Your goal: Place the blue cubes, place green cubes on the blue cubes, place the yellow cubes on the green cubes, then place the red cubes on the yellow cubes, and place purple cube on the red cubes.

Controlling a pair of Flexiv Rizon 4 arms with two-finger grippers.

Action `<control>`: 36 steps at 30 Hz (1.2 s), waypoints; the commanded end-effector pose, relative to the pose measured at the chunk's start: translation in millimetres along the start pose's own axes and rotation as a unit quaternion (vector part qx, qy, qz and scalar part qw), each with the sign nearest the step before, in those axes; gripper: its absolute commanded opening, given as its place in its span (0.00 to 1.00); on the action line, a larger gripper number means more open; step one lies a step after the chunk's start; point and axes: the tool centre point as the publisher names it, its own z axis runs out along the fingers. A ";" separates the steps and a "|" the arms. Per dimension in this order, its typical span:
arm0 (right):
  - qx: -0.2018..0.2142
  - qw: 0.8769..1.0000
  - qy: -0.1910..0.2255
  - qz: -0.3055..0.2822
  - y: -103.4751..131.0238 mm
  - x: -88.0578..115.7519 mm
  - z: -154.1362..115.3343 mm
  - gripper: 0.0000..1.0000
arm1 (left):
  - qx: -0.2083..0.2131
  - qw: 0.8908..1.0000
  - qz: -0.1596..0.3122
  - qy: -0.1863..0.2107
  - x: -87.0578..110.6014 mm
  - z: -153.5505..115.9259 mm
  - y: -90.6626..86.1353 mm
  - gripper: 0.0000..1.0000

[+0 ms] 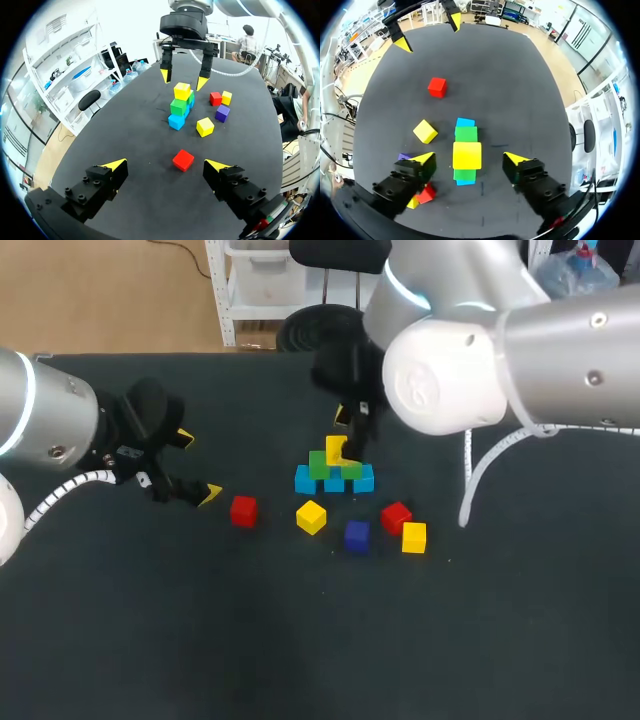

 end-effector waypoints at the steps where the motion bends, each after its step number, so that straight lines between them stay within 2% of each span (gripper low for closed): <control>1: 0.003 1.000 -0.003 0.002 -0.6 4.5 -5.7 1.00 | 0.000 1.000 0.000 -0.002 1.1 0.1 0.3 1.00; 6: 0.007 1.000 -0.006 0.010 -3.3 13.0 -11.6 0.98 | 0.000 1.000 0.000 -0.002 1.1 0.1 0.3 1.00; 9: 0.010 1.000 -0.006 0.013 -4.7 17.9 -13.3 0.87 | 0.000 1.000 0.000 -0.002 1.1 0.1 0.3 1.00; 11: 0.011 1.000 -0.006 0.015 -5.4 20.4 -13.3 0.48 | 0.000 1.000 0.000 -0.002 1.1 0.1 0.3 1.00; 13: 0.011 1.000 -0.006 0.016 -6.3 22.3 -12.6 0.40 | 0.000 1.000 0.000 -0.002 1.1 0.1 0.3 1.00; 16: 0.011 1.000 -0.005 0.018 -6.5 23.9 -11.7 0.22 | 0.000 1.000 0.000 -0.002 1.1 0.1 0.3 1.00; 18: 0.010 1.000 -0.005 0.018 -6.4 24.0 -11.2 0.00 | 0.000 1.000 0.000 -0.002 1.1 0.1 0.3 1.00; 36: 0.002 1.000 -0.008 0.016 -3.1 19.4 -4.6 0.00 | 0.000 1.000 0.000 -0.002 1.1 0.1 0.3 1.00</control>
